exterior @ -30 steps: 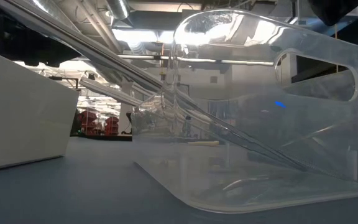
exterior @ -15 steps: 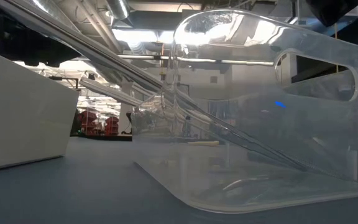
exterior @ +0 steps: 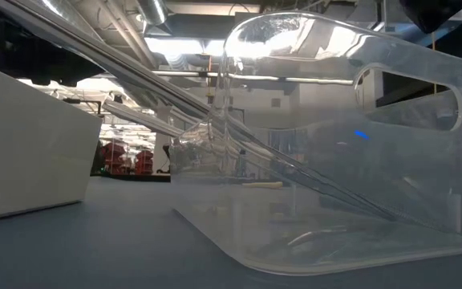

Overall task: Sort silverware by color (type)
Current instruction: Put the yellow table knife into the black transparent bin

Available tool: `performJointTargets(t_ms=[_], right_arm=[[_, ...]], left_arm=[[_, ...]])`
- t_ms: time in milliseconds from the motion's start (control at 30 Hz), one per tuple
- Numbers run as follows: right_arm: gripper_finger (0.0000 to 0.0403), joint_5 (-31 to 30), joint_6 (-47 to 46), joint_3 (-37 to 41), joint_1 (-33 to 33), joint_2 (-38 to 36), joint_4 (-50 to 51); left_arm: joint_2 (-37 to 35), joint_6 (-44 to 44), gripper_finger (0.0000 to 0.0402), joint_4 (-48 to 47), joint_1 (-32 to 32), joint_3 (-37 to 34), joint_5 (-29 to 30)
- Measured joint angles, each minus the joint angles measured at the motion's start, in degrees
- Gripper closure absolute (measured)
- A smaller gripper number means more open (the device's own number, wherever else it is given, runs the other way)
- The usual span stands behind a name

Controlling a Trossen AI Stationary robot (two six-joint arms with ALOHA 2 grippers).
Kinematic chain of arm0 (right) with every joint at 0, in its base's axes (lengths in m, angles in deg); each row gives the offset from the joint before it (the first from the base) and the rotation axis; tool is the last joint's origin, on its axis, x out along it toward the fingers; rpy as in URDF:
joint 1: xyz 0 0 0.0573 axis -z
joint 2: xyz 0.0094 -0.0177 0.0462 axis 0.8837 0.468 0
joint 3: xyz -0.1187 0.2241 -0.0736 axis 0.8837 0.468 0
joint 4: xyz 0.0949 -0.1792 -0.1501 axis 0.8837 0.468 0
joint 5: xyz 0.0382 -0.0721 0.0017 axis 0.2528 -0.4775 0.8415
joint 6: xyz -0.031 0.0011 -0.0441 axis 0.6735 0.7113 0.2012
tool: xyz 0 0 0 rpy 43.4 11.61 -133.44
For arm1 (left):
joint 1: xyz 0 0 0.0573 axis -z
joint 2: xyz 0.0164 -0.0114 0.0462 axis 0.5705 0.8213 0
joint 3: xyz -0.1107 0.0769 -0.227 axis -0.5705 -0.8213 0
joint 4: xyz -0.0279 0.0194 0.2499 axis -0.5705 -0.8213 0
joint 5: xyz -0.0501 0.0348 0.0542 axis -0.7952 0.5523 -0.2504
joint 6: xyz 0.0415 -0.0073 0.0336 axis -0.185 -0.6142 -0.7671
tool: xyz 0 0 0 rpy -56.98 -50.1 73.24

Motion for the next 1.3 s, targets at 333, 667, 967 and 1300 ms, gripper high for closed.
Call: performJointTargets(t_ms=[333,667,967,1300], right_arm=[[0.0242,-2.89,0.07,-0.02,-0.04,-5.37,3.1],[0.0242,-10.97,3.06,-0.02,-0.06,-11.92,3.56],[0.0242,-23.91,8.28,-0.02,1.27,-15.8,7.95],[0.0242,-27.96,30.26,-0.02,14.46,-16.66,7.16]], left_arm=[[0.0,-0.07,0.0276,0.0,-0.02,0.0,0.02],[0.01,-0.52,0.0276,0.0,-0.02,0.0,0.04],[-0.01,-0.52,0.0276,0.0,-0.01,0.0,0.05],[-0.01,-0.5,0.0276,0.0,0.0,0.0,0.04]])
